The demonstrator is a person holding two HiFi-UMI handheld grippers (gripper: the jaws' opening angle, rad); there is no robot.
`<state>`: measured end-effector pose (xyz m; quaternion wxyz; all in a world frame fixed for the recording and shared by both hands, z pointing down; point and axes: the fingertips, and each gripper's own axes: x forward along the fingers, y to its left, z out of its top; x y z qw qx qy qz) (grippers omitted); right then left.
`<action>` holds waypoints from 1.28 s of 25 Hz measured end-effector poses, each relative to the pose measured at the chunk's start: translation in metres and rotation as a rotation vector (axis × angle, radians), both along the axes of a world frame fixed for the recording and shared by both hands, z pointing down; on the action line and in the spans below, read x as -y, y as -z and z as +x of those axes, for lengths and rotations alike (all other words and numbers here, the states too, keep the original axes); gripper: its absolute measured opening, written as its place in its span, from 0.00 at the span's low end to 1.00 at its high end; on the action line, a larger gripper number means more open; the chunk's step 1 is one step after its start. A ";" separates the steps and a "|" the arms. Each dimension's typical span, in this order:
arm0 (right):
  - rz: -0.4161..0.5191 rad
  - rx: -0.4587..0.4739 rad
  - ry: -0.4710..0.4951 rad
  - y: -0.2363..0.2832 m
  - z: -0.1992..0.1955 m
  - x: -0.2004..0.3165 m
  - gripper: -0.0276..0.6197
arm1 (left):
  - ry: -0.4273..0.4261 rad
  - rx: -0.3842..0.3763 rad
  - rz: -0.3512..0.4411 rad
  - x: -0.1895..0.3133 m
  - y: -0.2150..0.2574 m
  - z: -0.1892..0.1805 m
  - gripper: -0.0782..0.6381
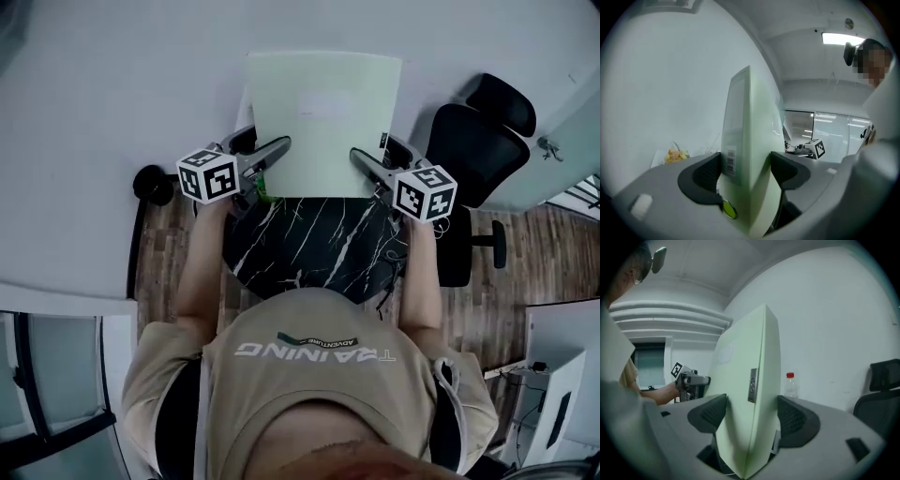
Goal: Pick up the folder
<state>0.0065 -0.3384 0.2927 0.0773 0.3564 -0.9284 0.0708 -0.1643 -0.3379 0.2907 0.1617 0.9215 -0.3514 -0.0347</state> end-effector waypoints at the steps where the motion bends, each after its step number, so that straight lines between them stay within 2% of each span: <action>1: 0.008 -0.001 -0.004 0.007 0.000 0.001 0.51 | -0.002 0.002 0.013 0.002 0.007 0.000 0.55; 12: 0.154 -0.002 -0.022 0.086 0.004 0.010 0.51 | -0.021 0.026 0.156 0.013 0.089 0.005 0.55; 17: 0.202 -0.007 -0.024 0.105 0.000 0.011 0.51 | -0.024 0.030 0.195 0.014 0.106 0.001 0.55; 32: 0.173 -0.006 -0.036 0.102 -0.004 0.006 0.50 | -0.008 0.042 0.205 0.008 0.109 -0.003 0.55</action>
